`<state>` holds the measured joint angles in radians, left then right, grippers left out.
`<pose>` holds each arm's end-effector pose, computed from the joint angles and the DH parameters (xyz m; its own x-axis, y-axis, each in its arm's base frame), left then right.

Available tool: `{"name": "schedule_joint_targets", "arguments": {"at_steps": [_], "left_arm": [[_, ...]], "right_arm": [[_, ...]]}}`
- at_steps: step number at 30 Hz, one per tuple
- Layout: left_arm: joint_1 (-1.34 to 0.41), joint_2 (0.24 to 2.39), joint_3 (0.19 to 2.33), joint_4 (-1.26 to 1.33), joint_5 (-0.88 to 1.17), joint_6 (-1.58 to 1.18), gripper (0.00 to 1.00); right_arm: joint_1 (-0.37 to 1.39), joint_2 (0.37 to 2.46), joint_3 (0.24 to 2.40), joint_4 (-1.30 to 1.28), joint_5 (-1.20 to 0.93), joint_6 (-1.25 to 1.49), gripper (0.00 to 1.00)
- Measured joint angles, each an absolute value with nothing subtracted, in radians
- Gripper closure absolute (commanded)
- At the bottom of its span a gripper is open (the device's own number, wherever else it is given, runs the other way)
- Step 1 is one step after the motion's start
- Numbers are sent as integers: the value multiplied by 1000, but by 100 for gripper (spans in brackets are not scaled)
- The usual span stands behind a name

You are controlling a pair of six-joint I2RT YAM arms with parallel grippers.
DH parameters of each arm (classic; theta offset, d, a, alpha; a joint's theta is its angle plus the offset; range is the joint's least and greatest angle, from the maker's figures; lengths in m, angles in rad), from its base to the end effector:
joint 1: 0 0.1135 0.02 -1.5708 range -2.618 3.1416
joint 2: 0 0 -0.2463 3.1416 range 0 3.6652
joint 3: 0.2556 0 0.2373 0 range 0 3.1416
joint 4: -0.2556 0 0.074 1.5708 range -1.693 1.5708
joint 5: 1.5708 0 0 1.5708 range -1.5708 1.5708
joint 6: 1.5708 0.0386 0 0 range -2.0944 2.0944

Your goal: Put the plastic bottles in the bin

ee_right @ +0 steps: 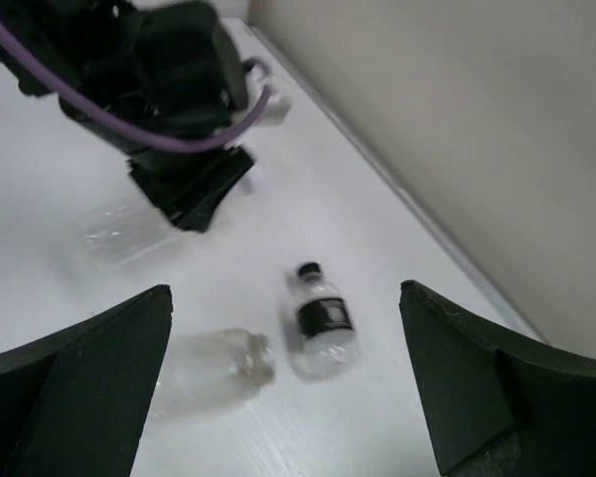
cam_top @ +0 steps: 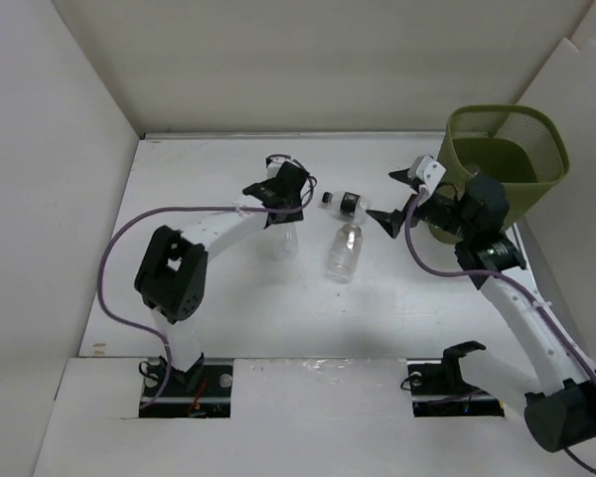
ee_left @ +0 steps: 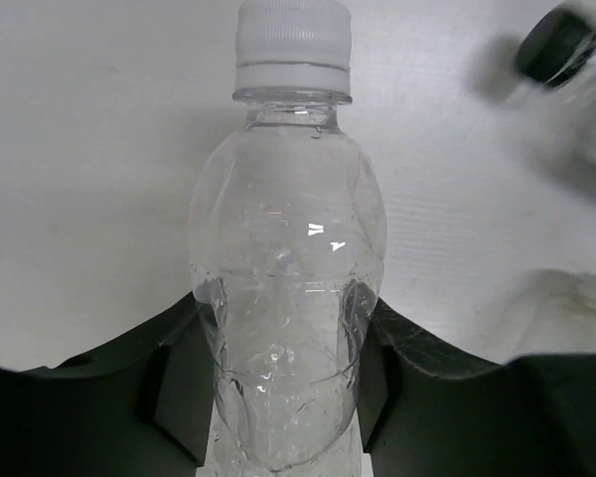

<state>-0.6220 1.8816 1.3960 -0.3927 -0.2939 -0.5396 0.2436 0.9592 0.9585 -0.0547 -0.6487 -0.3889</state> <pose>0.3293 -0.2224 0.2085 -0.7459 -0.0703 -0.6623 0.0281 0.9902 -0.1368 0.2009 0.0740 0.3692 0.2451 -0.2504 -0.9366 -0.7399 0.5759 -0.3476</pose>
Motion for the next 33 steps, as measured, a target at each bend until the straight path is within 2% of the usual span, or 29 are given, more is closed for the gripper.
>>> {"name": "schedule_joint_targets", "arguments": {"at_steps": [4,9,14,18,22,33], "left_arm": [[-622,1658,1370,-300,-385,-529,100],[-622,1374,1289,11,-412,-453,100],[-620,1240,1134,314,-294,-363,100],[-620,1227,1041,419,-160,-318,100],[-620,1229,1034,454,-59,-297,100],[-600,1225,1013,546,-12,-287,100]], "right_arm": [[323,1043,897,144,-693,-266,0],[438,1187,898,375,-711,-121,0],[501,1317,908,669,-713,74,0],[535,1406,931,860,-704,210,0],[583,1448,989,869,-664,234,0],[622,1472,1046,810,-514,192,0]]}}
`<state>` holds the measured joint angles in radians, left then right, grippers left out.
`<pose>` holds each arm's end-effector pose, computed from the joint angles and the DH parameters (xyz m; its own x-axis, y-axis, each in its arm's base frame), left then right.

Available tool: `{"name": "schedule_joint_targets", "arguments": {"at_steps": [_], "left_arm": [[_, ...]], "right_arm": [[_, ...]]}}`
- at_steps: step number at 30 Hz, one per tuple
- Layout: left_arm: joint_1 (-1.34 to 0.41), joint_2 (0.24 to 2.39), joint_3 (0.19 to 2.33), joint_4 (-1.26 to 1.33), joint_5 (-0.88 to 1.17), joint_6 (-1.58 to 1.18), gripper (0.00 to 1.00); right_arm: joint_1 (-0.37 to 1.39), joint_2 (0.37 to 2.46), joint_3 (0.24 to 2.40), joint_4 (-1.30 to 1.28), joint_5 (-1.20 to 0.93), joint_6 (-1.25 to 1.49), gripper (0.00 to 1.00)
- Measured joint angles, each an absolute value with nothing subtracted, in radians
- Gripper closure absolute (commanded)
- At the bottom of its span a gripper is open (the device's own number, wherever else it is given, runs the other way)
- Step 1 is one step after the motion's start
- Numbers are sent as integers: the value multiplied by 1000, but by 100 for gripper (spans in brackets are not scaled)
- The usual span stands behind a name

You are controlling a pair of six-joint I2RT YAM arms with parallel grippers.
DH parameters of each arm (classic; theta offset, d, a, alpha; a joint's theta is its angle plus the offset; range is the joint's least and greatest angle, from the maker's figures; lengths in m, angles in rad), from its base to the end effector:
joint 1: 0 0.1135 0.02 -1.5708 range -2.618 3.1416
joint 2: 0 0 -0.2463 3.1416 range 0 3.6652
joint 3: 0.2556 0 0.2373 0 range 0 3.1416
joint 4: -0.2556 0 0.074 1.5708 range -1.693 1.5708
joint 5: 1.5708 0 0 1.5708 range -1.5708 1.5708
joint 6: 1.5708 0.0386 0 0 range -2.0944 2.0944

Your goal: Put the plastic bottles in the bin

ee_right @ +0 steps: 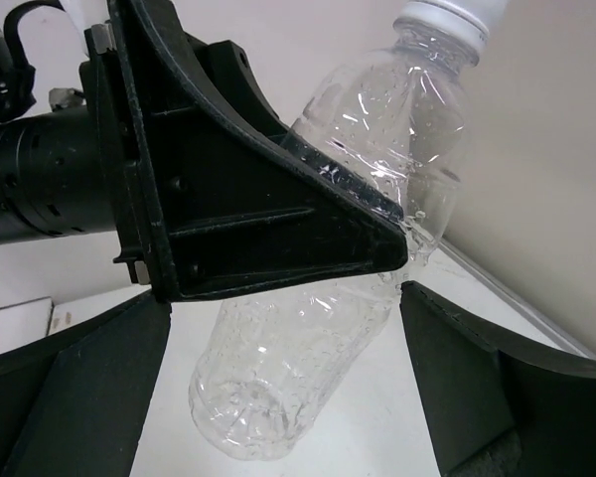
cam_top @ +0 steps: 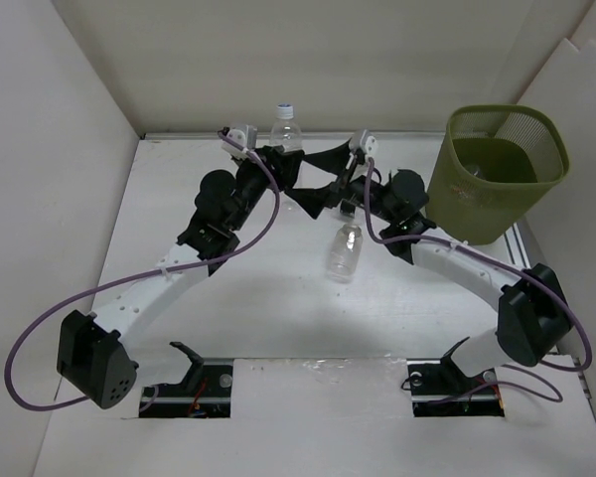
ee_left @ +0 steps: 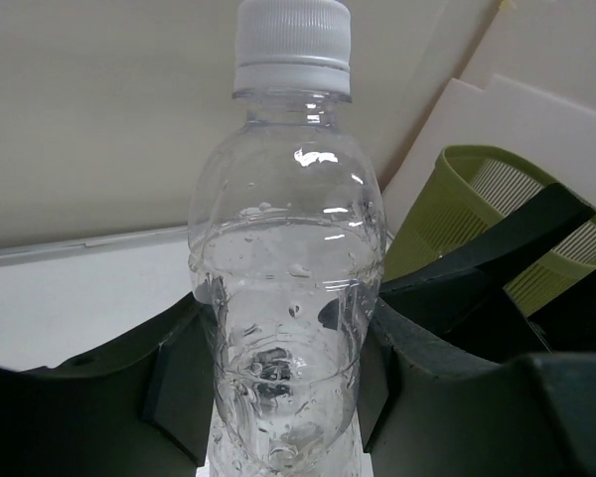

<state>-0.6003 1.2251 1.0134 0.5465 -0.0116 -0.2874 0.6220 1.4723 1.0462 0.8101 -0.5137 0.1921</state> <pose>0.2313 -0.1578 0.3926 0.1025 -0.4136 -0.9047 0.6099 0.7446 -0.2714 0.2567 0.2074 0.3587 0.1313 0.2987 -0.9453 -0.9197 0.3925 -0.0037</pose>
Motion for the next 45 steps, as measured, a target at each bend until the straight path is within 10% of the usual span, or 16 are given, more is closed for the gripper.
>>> {"name": "schedule_joint_targets", "arguments": {"at_steps": [22,25,26,27,28,31,45], "left_arm": [[-606,1202,999,500,53,-274,100],[-606,1202,1008,484,72,-272,99],[-604,1202,1011,480,78,-269,95],[-603,1202,1013,477,84,-266,88],[-602,1202,1015,473,93,-259,59],[-602,1198,1016,471,115,-257,1],[-620,1132,1208,245,-234,-454,0]], "right_arm": [[669,1655,1054,967,-532,264,0],[669,1682,1054,1031,-556,299,21],[667,1691,1054,1054,-557,317,33],[665,1698,1054,1075,-558,332,69],[659,1705,1054,1092,-556,354,87],[643,1720,1054,1115,-590,395,100],[303,1435,1082,661,-652,161,100]]}}
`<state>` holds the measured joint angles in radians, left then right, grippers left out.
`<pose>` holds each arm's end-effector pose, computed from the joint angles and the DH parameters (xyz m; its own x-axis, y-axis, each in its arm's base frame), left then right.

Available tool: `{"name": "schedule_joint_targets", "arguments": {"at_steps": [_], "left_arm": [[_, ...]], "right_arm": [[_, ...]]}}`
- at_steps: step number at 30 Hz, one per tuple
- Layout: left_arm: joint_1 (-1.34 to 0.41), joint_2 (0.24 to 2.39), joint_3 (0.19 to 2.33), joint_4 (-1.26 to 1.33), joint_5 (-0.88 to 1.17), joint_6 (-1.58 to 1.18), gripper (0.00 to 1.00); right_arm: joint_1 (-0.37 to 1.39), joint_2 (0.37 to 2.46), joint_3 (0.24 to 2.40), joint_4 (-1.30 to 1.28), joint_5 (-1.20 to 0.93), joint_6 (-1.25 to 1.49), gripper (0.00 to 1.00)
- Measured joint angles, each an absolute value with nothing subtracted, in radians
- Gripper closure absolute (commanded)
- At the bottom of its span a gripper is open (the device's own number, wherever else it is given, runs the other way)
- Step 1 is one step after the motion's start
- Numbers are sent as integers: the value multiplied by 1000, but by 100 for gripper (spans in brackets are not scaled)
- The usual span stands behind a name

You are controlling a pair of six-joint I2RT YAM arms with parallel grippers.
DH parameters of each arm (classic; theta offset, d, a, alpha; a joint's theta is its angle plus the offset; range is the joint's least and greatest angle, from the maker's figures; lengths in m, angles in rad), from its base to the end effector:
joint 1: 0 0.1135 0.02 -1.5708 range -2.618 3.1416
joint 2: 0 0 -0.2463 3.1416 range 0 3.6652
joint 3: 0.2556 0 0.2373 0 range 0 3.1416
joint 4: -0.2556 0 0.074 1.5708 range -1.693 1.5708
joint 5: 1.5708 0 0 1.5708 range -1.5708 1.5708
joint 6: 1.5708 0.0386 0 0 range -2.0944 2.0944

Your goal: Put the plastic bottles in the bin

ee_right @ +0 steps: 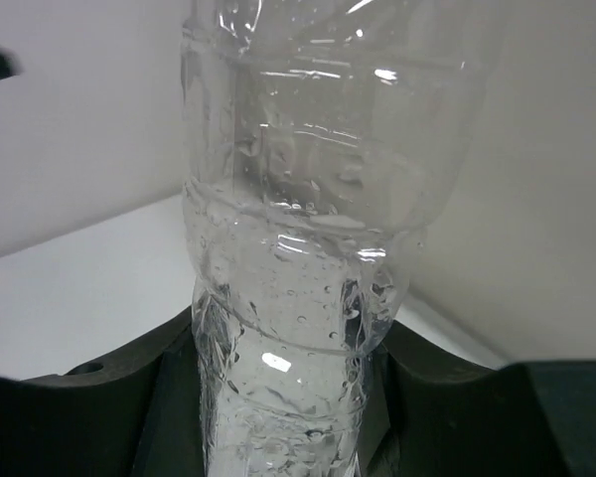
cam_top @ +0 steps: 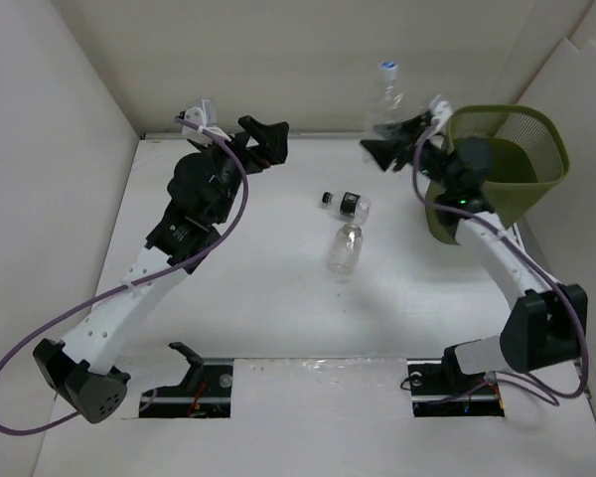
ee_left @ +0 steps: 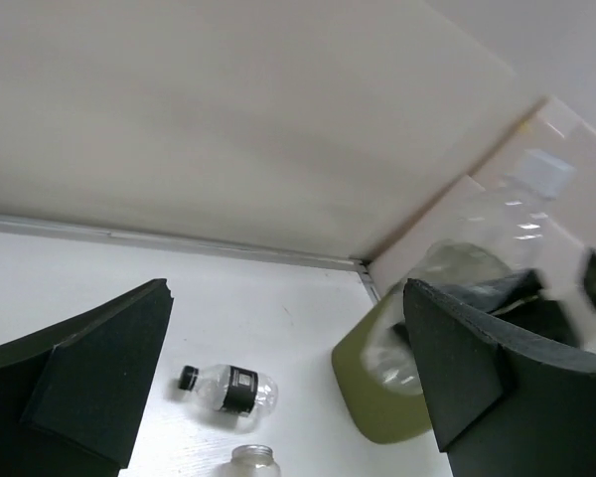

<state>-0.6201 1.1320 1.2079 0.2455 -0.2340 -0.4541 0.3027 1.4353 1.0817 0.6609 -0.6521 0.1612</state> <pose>0.2051 -0.1354 0.4489 0.0616 -0.5683 -0.8205 0.4599 0.7458 -0.4820 0.3010 0.1185 0.3660 0.1583 0.1831 -0.9703 -0.8252 0.5642 -0.0282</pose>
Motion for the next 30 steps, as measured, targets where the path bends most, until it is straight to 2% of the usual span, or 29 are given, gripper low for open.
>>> {"name": "schedule_joint_targets", "arguments": {"at_steps": [4,8,12,14,16,17,24,30], "left_arm": [[-620,1159,1278,147,-303,-466,0],[-620,1213,1259,89,-266,-466,0],[-627,1298,1251,31,-196,-464,0],[-643,1339,1251,-5,-178,-456,0],[-669,1373,1252,-41,-165,-448,0],[-682,1387,1252,-57,-161,-443,0],[-712,1470,1294,-148,-124,-429,0],[-729,1599,1392,-209,-109,-421,0]], "right_arm": [[38,1322,1227,439,-651,55,100],[-192,1242,1292,336,-665,1,100],[-396,1223,1306,257,-684,-19,94],[-464,1229,1297,226,-685,-20,67],[-515,1233,1281,197,-685,-23,25],[-532,1235,1272,181,-681,-18,0],[-547,1236,1252,108,-676,-20,0],[-494,1150,1254,11,-662,-51,0]]}}
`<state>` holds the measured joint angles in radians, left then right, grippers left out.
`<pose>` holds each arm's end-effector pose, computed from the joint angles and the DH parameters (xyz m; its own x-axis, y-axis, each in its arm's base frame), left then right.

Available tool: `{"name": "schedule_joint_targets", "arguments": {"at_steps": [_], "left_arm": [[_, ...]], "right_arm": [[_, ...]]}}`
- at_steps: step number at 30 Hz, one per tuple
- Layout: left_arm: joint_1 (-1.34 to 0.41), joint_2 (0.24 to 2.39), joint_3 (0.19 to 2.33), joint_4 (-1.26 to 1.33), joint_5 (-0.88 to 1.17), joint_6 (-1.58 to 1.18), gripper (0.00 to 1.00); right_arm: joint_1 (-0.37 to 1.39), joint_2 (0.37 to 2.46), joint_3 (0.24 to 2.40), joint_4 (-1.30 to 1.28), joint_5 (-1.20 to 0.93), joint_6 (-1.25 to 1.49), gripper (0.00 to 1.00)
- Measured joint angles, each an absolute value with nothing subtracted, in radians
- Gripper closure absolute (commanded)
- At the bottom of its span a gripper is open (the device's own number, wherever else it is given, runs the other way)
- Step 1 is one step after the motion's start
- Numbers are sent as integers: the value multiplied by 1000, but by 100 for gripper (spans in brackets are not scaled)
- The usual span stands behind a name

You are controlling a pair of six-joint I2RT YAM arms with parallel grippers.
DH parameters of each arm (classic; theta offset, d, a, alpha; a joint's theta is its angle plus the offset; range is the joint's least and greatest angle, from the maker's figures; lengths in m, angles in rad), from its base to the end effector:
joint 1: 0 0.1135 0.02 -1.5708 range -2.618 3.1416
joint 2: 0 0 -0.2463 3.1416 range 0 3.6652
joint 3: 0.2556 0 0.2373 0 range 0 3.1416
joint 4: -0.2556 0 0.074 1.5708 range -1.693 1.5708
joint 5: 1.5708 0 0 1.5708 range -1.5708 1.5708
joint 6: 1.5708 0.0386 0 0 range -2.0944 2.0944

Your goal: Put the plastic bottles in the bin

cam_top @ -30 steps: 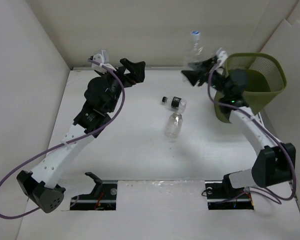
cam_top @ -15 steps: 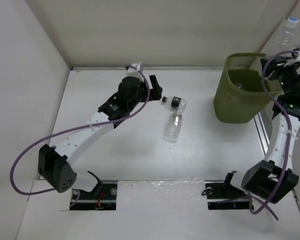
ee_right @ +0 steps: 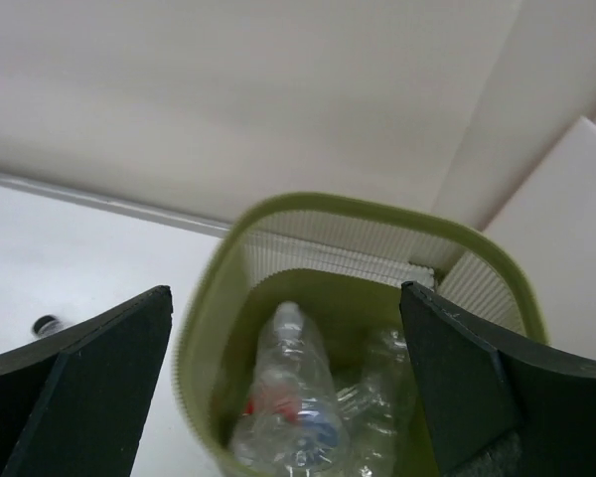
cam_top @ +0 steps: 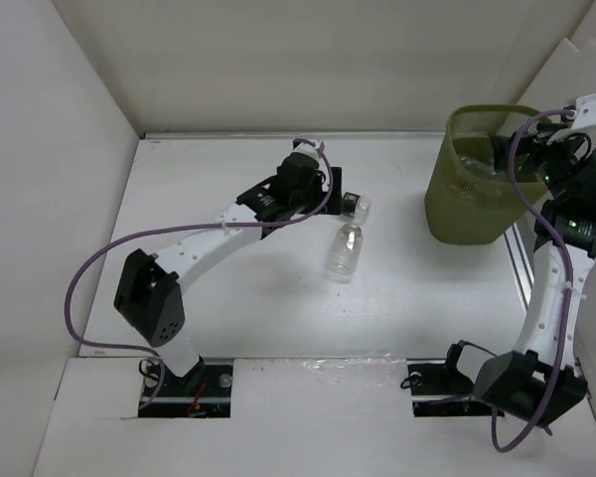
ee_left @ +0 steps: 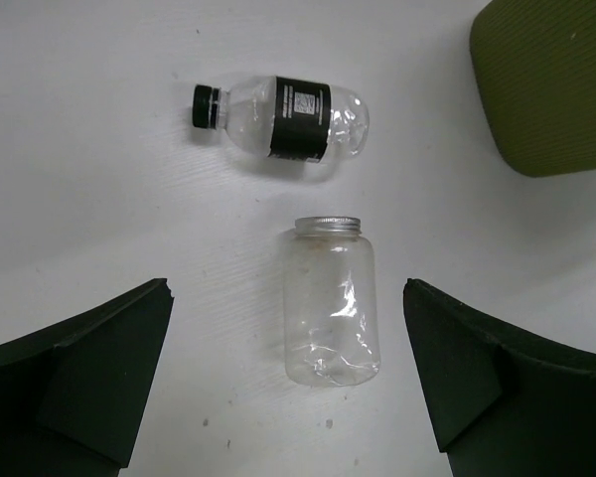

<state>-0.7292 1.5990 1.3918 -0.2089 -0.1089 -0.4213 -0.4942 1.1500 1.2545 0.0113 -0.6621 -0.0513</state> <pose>0.2763 -0.2412 0.3258 -0.5156 -0.0845 -0.8527 0.4135 0.8470 -0.3340 0.2271 -0.0954 0.4340 0.1100 -0.1052 -0.9884 -0.1580 0.9799 -0.1219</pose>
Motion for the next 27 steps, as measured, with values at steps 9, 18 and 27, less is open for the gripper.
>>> {"name": "schedule_joint_targets", "arguments": {"at_steps": [9,18,27], "left_arm": [[-806,1850,1475,-300,-110,-432,0],[-816,2008,1574,-325,-105,-452,0],[-852,2135,1648,-327,-90,-464,10]], "right_arm": [[-263,896,1259,-218,-595,-243,0],[-214,825,1093,-254,-599,-301,0],[-214,818,1063,-284,-603,-342,0]]}}
